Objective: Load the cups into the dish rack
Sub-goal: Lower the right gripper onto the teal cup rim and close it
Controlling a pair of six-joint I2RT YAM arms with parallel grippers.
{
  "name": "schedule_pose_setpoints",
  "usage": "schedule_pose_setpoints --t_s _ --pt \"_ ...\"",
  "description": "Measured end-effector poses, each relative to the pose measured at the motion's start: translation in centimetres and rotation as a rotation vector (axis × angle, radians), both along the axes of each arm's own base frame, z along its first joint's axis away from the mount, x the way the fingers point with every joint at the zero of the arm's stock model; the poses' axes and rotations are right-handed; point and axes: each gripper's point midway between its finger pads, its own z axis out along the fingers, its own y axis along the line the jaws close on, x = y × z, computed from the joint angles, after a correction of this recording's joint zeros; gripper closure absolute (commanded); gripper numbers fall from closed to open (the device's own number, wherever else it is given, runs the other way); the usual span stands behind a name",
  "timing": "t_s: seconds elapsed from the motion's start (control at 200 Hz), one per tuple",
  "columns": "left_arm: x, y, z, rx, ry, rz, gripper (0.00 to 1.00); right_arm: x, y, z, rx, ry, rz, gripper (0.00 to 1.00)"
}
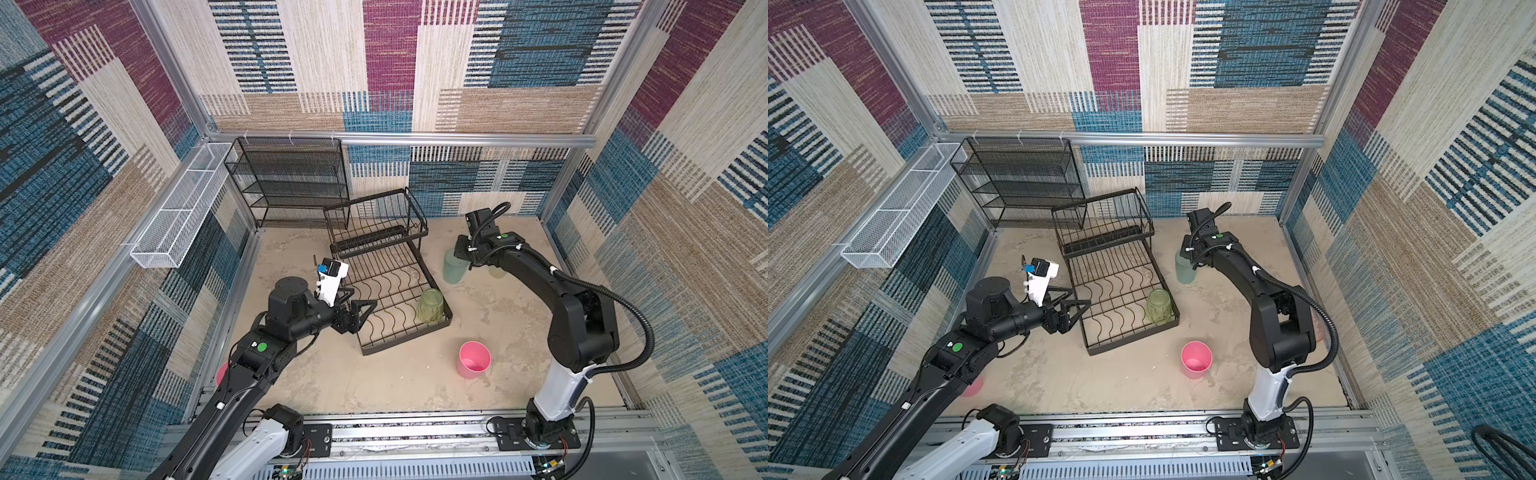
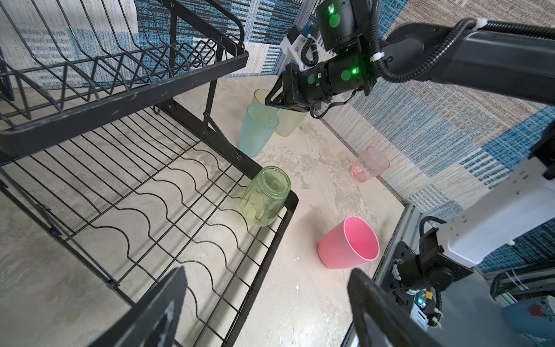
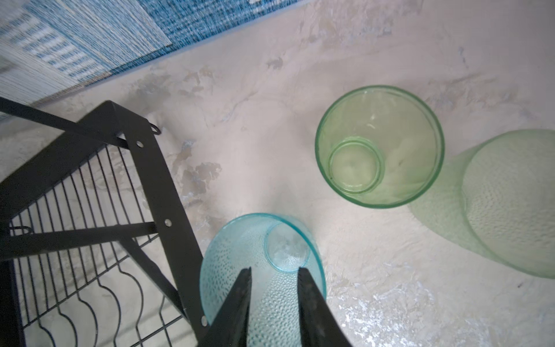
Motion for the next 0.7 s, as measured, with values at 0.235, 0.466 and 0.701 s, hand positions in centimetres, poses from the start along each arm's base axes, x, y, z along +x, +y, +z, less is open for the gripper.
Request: schedule_pose_setpoints --t_s 0.235,0.466,0.701 --pt "0.1 0.0 -0.2 0.002 0.005 0.0 0.13 -0.4 -0.5 1.0 -0.019 -0.012 -0.004 0.69" --pt "0.1 -0.1 -0.3 0.003 0.01 -0.001 0.13 -2.1 -1.1 -2.0 -0.056 0.072 -0.007 0.69" --pt "0.1 -0.1 -0.2 0.002 0.008 -0.002 0.13 -2.1 -1.1 -4.5 -0.073 0.126 -0.002 0.7"
